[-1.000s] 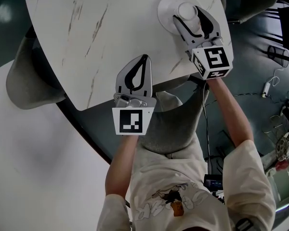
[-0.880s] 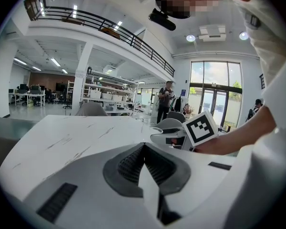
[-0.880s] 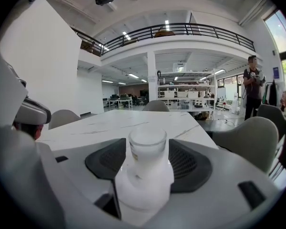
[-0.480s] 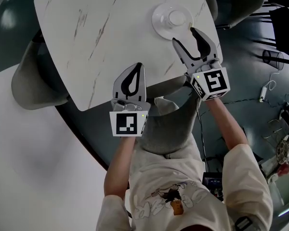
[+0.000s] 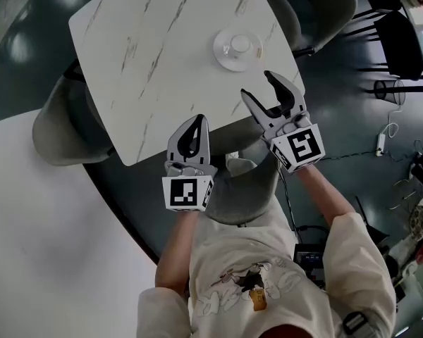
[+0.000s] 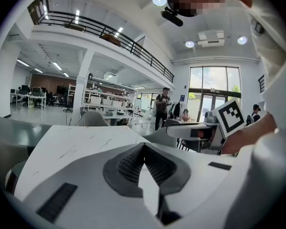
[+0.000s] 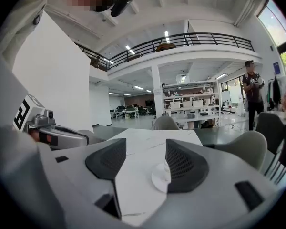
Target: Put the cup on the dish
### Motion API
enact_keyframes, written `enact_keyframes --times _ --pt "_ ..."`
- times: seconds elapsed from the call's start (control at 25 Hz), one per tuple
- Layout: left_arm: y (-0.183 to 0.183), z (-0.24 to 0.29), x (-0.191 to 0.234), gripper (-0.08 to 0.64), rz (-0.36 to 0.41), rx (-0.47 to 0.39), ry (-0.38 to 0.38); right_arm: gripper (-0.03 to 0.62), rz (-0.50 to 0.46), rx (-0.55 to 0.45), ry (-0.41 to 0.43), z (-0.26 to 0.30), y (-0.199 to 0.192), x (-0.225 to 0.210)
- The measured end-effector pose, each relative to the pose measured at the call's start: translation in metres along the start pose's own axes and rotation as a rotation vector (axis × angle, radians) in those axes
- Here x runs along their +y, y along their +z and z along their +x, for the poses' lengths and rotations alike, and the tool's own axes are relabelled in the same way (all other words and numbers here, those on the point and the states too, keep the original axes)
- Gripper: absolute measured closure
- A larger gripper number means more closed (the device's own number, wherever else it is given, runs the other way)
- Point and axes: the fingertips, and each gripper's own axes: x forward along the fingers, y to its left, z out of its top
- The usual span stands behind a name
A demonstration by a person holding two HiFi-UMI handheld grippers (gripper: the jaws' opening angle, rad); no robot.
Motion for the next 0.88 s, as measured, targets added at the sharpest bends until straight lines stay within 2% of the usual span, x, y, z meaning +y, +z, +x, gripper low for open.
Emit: enact_keyframes --times 0.08,0.2,0.36,0.4,0.68,0.88 --pt "0.009 -0.011 -0.007 0.558 0.007 -0.010 -0.007 0.374 0.007 -0.018 -0.007 -0.011 0.013 0.005" --pt "0.023 -0.027 -0.016 0.558 0.020 -0.032 -0.016 0.413 0.007 -0.047 -0.016 -0.027 0.032 0.013" --pt "0.036 -0.048 -0.021 0.558 0.019 -0.048 -0.021 0.527 -0.002 -0.075 -0.029 -0.048 0.053 0.027" --pt "0.036 -0.053 -0.022 0.558 0.015 -0.049 -0.023 0.585 0.003 -0.077 -0.029 -0.052 0.056 0.030" --pt "0.038 -0.084 -0.039 0.558 -0.033 -0.026 -0.059 0.589 0.013 -0.091 -0.001 -0.082 0.088 0.052" --pt "0.051 -0.099 -0.053 0.558 -0.034 -0.032 -0.085 0.589 0.021 -0.083 0.000 -0.103 0.100 0.058"
